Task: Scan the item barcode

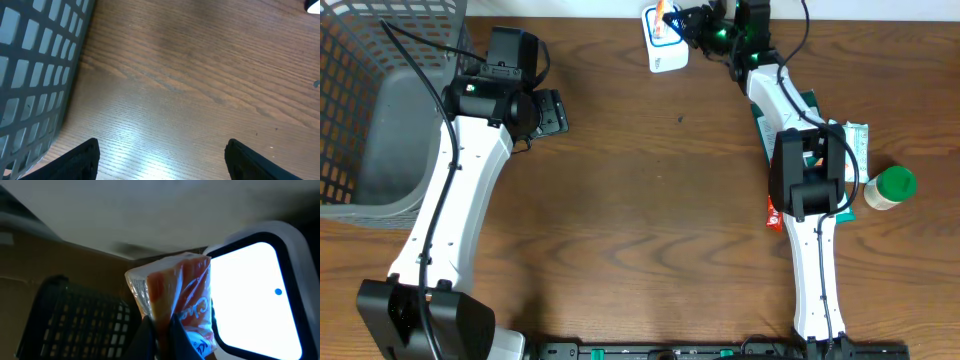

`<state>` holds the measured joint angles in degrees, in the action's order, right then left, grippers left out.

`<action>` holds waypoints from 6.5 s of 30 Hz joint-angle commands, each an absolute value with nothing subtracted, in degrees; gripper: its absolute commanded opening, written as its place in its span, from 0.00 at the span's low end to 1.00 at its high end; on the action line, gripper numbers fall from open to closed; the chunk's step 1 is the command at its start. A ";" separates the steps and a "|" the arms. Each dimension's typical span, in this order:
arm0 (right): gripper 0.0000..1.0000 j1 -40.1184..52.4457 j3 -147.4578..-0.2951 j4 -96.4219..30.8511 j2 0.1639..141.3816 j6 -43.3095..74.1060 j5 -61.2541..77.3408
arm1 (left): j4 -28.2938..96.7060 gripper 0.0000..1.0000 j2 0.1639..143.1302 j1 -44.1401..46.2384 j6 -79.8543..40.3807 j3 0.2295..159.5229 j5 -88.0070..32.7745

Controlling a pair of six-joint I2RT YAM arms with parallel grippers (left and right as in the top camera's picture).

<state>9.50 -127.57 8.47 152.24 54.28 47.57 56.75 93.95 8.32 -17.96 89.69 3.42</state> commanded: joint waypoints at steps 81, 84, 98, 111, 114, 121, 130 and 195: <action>0.99 2.76 -93.69 -68.64 114.45 4.64 -10.55 | 56.95 0.80 92.47 8.16 -17.65 89.69 4.56; 0.99 2.76 -93.65 -68.97 114.43 4.64 -10.59 | 56.95 0.81 92.47 8.16 -17.65 89.67 4.56; 0.99 2.76 -93.65 -68.95 114.45 4.64 -10.57 | 56.95 0.80 92.47 8.16 -17.65 89.69 4.56; 0.99 2.76 -93.65 -68.95 114.45 4.64 -10.57 | 56.95 0.80 92.47 8.16 -17.65 89.67 4.58; 0.99 2.76 -93.65 -68.95 114.45 4.64 -10.59 | 56.95 0.80 92.47 8.16 -17.65 89.69 4.56; 0.99 2.61 -93.58 -68.36 113.97 4.64 -10.28 | 56.95 0.80 92.47 8.16 -17.65 89.69 4.56; 0.99 2.72 -93.58 -68.34 103.09 4.64 -10.22 | 56.95 0.80 92.47 8.16 -17.65 89.69 4.56; 0.99 4.60 -13.02 13.23 0.32 4.64 -3.51 | 56.95 0.80 92.47 8.16 -17.65 89.67 4.56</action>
<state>4.38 -17.74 9.10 0.69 4.32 -5.45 56.73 93.93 8.32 -17.96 89.69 3.44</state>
